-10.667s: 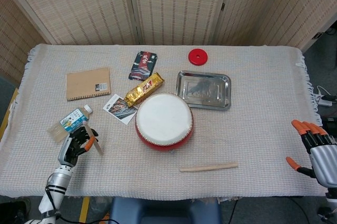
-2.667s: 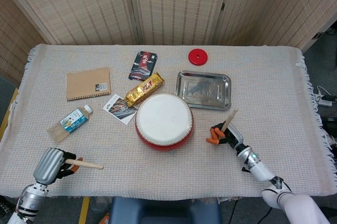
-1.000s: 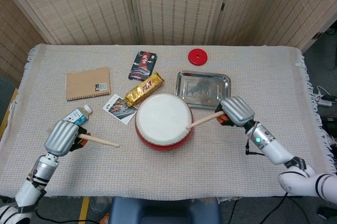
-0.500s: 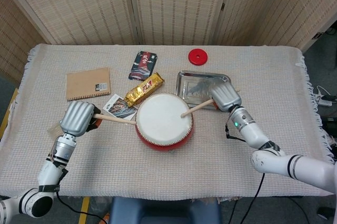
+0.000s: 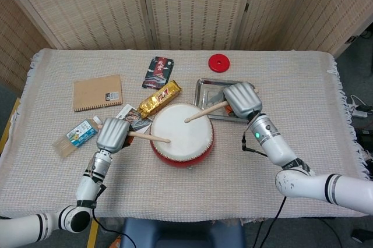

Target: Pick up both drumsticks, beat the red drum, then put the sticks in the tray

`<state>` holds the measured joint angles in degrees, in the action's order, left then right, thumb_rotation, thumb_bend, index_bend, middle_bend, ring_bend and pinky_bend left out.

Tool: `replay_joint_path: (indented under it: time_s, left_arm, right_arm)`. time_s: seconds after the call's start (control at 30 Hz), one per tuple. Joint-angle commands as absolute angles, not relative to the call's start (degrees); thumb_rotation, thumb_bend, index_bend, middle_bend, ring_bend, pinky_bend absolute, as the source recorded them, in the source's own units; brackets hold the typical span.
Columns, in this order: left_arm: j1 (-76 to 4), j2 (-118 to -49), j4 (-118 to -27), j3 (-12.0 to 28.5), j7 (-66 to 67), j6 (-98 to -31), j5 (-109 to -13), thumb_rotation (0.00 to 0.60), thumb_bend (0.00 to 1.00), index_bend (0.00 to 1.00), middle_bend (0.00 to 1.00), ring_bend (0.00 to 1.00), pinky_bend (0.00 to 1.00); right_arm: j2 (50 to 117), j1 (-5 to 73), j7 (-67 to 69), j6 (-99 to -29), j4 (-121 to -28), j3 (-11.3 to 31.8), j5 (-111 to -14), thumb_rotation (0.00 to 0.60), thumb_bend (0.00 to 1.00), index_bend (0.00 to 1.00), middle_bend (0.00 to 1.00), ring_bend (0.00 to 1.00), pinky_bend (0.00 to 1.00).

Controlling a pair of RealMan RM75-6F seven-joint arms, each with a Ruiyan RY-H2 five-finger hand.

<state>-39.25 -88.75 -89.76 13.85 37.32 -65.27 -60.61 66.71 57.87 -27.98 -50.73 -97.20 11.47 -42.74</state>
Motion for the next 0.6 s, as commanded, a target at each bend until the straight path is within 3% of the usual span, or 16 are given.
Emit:
replay_joint_path:
  time_s: [0.03,0.33,0.6]
  left_arm:
    - [-41.6,-91.5,-87.3,12.4,44.9,-65.0,-56.4,0.6,0.45,1.0,1.0,1.0,1.0]
    - [-38.6,-86.3,-95.4,15.5,38.6,-72.2,-59.1,0.6,0.44,1.0,1.0,1.0,1.0]
    - [-40.9,-90.4,-91.7,13.8,42.0,-69.6,-56.5,0.6,0.44,1.0,1.0,1.0,1.0]
  right_arm:
    - [68.0,58.1,-30.6,-50.2,-95.7,9.5,-41.3,0.6,0.77,1.0,1.0,1.0,1.0]
    - [75.1,60.4,-40.4,-47.8,-86.7,2.6,-34.2,0.6,0.77,1.0,1.0,1.0,1.0]
    - [70.9,59.0,-31.8,-50.6,-93.7,8.8,-39.9,0.6,0.77,1.0,1.0,1.0,1.0]
